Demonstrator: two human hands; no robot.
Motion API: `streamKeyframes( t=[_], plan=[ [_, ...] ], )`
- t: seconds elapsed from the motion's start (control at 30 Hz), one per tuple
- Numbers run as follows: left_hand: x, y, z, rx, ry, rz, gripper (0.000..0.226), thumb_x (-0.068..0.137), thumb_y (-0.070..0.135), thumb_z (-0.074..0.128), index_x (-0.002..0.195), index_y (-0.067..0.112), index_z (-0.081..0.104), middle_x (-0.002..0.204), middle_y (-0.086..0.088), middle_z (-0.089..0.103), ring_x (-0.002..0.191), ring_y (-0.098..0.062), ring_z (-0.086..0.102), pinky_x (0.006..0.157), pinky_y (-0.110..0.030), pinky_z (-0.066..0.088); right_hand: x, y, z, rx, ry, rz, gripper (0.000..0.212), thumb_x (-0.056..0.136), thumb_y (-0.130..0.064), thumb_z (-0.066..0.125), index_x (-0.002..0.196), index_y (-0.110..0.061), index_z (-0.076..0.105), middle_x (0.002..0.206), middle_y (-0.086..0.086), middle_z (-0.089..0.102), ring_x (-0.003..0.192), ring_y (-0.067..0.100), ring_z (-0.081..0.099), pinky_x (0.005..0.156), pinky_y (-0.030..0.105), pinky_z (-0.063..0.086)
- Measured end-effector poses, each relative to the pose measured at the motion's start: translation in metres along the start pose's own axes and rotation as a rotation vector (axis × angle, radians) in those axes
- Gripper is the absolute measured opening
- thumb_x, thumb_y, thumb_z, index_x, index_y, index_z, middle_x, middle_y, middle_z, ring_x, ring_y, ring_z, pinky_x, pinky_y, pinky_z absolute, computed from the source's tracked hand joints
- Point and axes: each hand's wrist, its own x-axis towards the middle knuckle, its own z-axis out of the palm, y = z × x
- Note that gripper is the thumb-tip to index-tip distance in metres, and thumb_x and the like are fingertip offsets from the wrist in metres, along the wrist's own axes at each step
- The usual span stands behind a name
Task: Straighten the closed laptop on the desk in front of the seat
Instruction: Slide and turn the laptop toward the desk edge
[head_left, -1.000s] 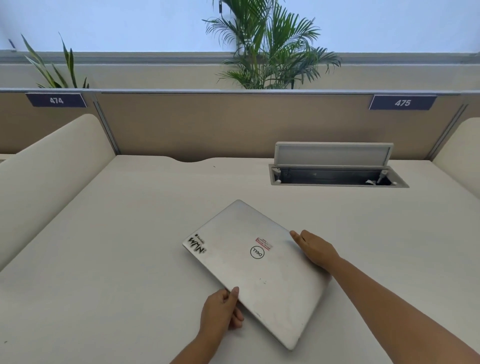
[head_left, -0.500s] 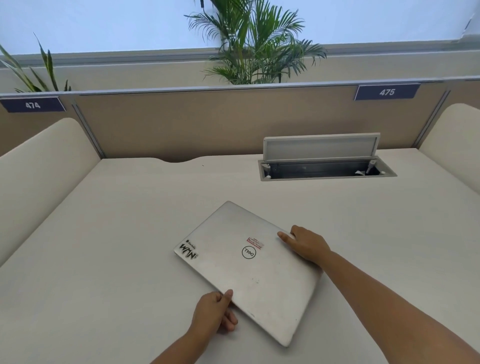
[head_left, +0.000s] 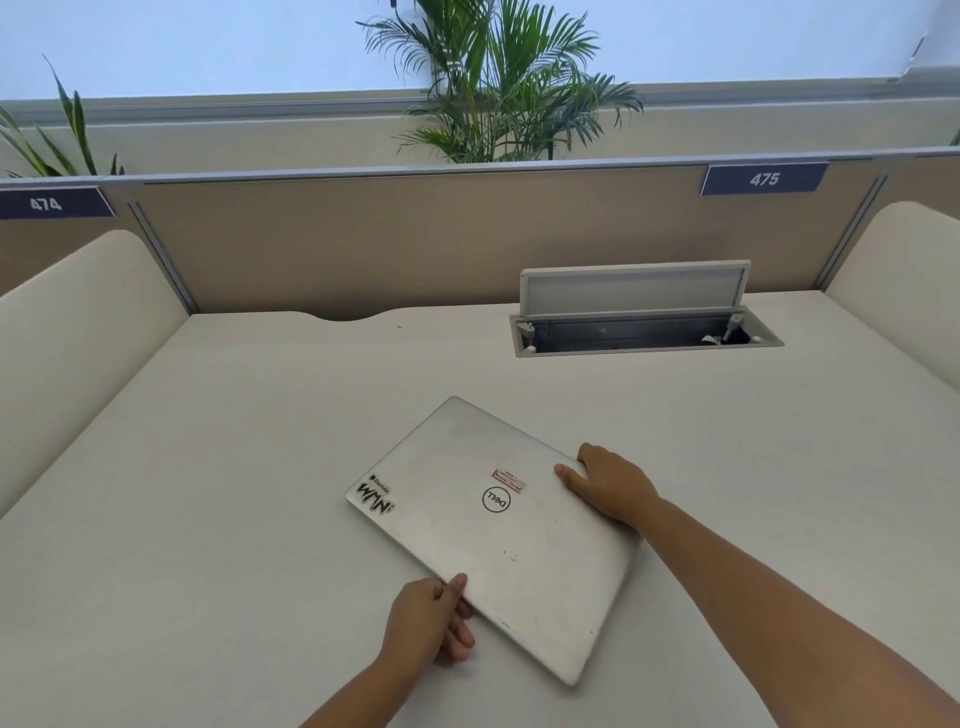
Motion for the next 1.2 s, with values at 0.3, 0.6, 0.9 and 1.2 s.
streamKeyframes(
  t=[0.3,0.6,0.9,1.2],
  plan=[
    [0.0,0.006,-0.003,-0.006,-0.04,-0.035,0.042,0.092,0.032,0.05,0.061,0.005,0.059,0.035,-0.003,0.06,0.027,-0.014,0.051,0.034,-0.016,0.039,-0.007,-0.009,0.001,-0.09,-0.003,-0.027,0.041,0.096,-0.044,0.028,0.104,-0.008,0.045,0.109,0.014,0.054,0.1,0.029,0.05,0.079,0.035,0.038],
    [-0.003,0.011,-0.01,-0.027,-0.102,-0.022,0.039,0.092,0.028,0.05,0.061,0.005,0.055,0.035,-0.002,0.059,0.026,-0.014,0.05,0.032,-0.017,0.038,-0.039,-0.013,0.008,-0.177,0.211,0.029,0.039,0.096,-0.036,0.034,0.124,-0.012,0.045,0.118,0.009,0.052,0.107,0.027,0.047,0.085,0.036,0.04],
    [0.004,0.01,-0.019,0.077,-0.165,-0.036,0.039,0.091,0.032,0.05,0.058,0.011,0.051,0.03,0.002,0.048,0.023,-0.012,0.039,0.032,-0.015,0.032,-0.094,-0.024,0.026,0.411,0.352,0.169,0.062,0.091,-0.025,0.052,0.144,-0.013,0.021,0.154,0.009,0.019,0.141,0.023,0.013,0.114,0.032,0.012],
    [0.047,0.051,-0.057,0.316,0.064,0.173,0.031,0.091,0.026,0.049,0.064,0.012,0.052,0.039,0.002,0.045,0.029,-0.011,0.035,0.034,-0.017,0.027,-0.128,-0.033,0.033,0.842,0.358,0.352,0.068,0.091,-0.02,0.053,0.146,-0.018,0.014,0.157,0.001,0.01,0.144,0.014,0.011,0.114,0.029,0.013]
  ],
)
